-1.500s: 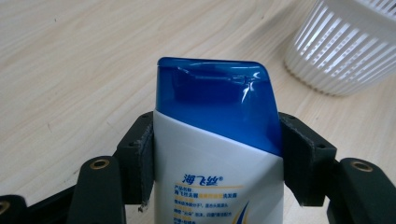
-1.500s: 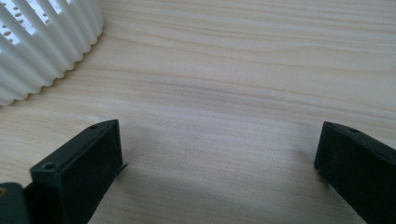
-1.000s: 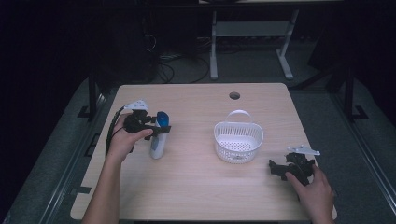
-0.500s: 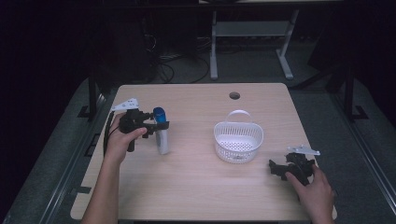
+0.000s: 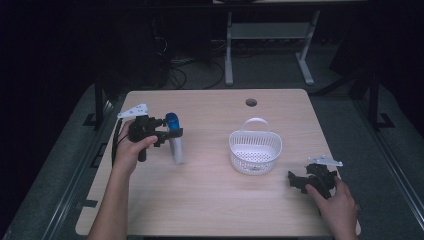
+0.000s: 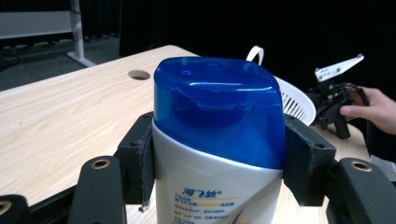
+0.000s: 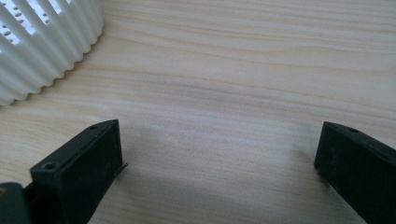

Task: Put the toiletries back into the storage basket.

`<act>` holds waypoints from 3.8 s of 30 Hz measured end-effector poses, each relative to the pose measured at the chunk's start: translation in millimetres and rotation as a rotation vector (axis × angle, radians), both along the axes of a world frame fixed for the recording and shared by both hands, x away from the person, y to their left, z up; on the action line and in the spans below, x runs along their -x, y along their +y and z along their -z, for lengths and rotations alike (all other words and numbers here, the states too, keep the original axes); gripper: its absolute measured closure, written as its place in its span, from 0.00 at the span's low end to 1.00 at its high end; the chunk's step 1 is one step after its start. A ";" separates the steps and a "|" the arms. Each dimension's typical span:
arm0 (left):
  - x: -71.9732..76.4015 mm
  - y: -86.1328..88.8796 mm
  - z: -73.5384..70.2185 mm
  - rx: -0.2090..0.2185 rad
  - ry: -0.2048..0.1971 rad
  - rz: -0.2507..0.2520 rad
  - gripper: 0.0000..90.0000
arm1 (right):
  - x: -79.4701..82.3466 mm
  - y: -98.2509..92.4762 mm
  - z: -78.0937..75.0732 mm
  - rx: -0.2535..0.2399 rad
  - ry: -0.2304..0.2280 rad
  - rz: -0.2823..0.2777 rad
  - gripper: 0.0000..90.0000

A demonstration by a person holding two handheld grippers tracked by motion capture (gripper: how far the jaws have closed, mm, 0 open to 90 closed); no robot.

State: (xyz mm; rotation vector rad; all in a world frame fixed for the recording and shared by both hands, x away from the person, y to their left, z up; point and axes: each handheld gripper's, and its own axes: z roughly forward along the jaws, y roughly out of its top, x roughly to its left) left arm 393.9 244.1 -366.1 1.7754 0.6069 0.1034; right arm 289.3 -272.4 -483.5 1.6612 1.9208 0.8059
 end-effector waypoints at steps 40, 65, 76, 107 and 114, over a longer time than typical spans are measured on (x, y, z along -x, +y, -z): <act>-6.8 -71.4 -58.1 0.008 -0.100 0.143 0.41 | 0.1 0.0 -0.1 0.000 0.000 0.000 0.00; -10.2 -120.5 -73.3 0.027 -0.129 0.229 0.41 | 0.1 0.0 -0.1 0.000 0.000 0.000 0.01; -12.0 -141.2 -72.9 0.034 -0.129 0.255 0.41 | 0.1 0.1 -0.2 0.000 0.000 -0.002 0.00; -19.6 -179.1 -50.0 0.027 -0.128 0.305 0.41 | 0.2 0.1 -0.2 0.000 0.000 -0.002 0.01; -21.5 -180.0 -40.4 0.025 -0.127 0.310 0.41 | 0.2 0.1 -0.1 0.000 0.000 -0.002 0.00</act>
